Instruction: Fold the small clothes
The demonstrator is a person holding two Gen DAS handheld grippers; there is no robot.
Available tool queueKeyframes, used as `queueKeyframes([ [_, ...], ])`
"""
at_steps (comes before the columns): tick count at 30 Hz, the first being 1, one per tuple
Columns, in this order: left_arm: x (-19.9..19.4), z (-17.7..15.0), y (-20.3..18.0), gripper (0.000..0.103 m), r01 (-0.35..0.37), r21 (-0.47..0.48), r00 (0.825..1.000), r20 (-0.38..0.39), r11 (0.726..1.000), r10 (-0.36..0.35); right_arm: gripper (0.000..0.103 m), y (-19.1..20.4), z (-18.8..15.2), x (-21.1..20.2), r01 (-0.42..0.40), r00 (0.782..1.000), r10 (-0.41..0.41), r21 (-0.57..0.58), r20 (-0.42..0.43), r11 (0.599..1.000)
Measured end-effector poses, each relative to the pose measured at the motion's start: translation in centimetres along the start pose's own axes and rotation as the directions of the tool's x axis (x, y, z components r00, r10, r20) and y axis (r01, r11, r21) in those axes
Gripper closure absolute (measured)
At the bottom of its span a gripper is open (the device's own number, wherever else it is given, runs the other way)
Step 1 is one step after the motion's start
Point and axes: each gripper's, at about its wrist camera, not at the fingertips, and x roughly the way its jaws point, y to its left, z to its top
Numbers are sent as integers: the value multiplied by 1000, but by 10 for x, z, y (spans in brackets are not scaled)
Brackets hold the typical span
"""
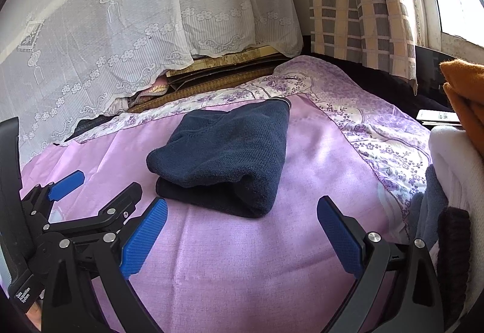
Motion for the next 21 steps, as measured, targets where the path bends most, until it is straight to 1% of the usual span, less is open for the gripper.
queueKeyframes([
  [13,2,0,-1,5,2,4,1000,-12,1000,-1,4,1,-1,0,2,1000,-2,-2,-3,1000],
  [18,6,0,3,5,46,-29,998,-42,999,-48,4,2,-2,3,0,1000,0,-9,-5,1000],
  [21,6,-1,2,5,36,-26,999,-35,999,-36,4,3,-2,3,2,1000,-2,-11,-9,1000],
])
